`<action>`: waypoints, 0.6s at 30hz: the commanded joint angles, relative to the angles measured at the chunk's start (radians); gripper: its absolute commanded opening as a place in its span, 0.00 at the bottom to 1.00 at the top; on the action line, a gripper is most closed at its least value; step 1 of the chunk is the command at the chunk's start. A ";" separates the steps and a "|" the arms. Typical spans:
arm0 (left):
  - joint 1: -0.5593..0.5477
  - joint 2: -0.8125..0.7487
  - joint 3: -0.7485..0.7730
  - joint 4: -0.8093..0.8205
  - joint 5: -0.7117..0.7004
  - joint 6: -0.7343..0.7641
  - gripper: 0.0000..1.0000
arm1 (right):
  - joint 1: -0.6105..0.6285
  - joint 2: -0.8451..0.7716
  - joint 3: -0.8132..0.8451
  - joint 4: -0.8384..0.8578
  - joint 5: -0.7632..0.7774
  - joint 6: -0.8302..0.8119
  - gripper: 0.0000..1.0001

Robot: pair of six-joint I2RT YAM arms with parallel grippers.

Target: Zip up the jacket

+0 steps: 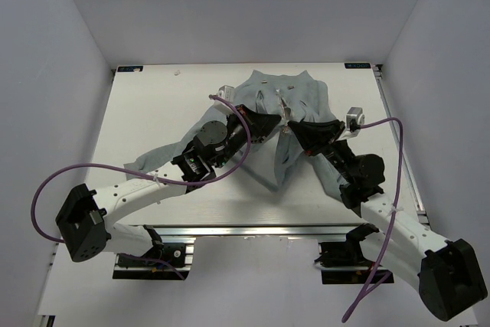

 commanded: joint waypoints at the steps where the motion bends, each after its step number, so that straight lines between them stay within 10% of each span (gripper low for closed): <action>1: -0.008 -0.017 0.021 0.067 0.032 -0.008 0.00 | 0.005 -0.002 0.033 0.112 -0.017 0.015 0.00; 18: -0.011 0.024 0.010 0.107 0.092 -0.061 0.00 | 0.004 -0.029 0.021 0.141 0.061 0.009 0.00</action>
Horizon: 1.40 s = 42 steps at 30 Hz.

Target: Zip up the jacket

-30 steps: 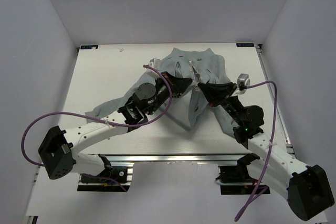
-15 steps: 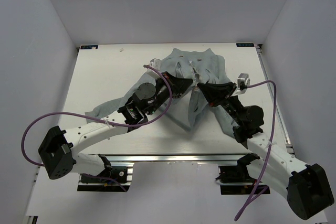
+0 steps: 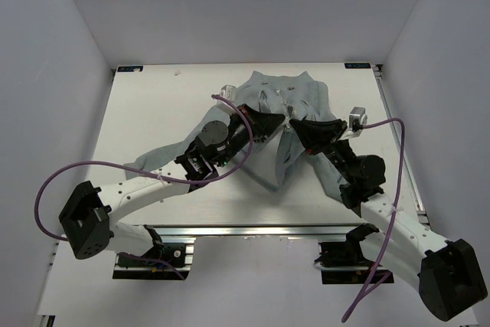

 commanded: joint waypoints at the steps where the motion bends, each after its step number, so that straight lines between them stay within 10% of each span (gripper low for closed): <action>1: -0.012 -0.001 0.011 0.047 0.049 -0.020 0.00 | 0.005 -0.036 0.022 0.113 0.036 -0.008 0.00; 42: -0.038 -0.027 -0.006 0.064 0.032 0.054 0.00 | 0.005 -0.025 0.116 -0.102 0.047 -0.008 0.00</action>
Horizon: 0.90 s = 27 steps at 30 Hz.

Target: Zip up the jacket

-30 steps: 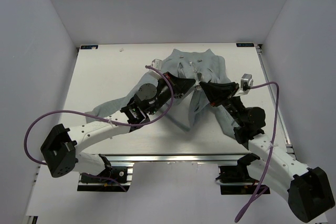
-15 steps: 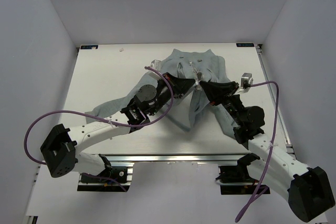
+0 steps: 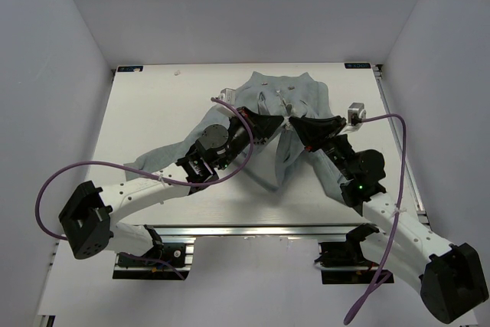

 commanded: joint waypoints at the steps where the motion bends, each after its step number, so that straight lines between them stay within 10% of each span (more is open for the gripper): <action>1: -0.023 -0.025 0.027 0.016 0.067 0.022 0.00 | -0.001 0.002 0.068 0.058 -0.008 -0.033 0.00; 27: -0.023 -0.047 0.003 0.102 0.103 0.140 0.00 | -0.001 -0.016 0.065 0.013 -0.002 -0.074 0.00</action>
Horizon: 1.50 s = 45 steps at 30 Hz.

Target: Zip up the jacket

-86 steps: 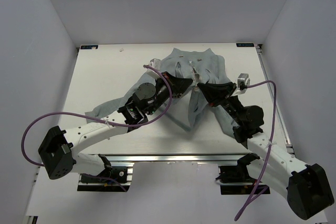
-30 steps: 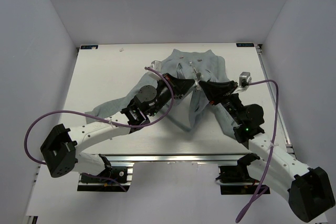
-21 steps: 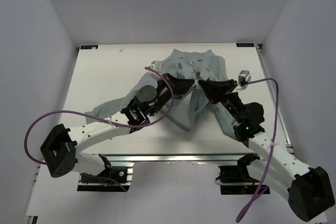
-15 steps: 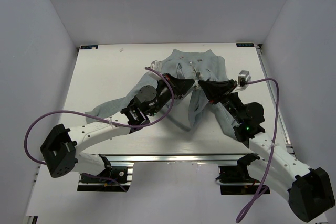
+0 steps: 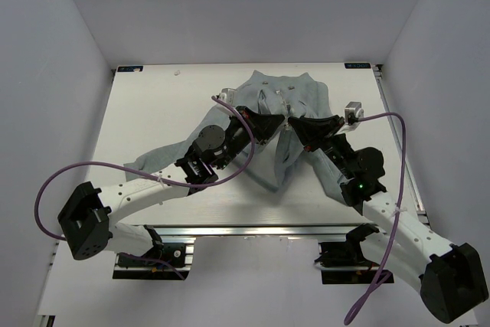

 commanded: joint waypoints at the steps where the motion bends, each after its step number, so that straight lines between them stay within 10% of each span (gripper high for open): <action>1: -0.023 -0.038 0.015 0.037 0.055 0.023 0.00 | -0.001 -0.027 0.041 0.059 0.017 -0.021 0.00; 45: -0.023 -0.050 0.028 -0.032 -0.003 -0.003 0.00 | -0.001 -0.083 -0.008 0.050 0.111 0.026 0.00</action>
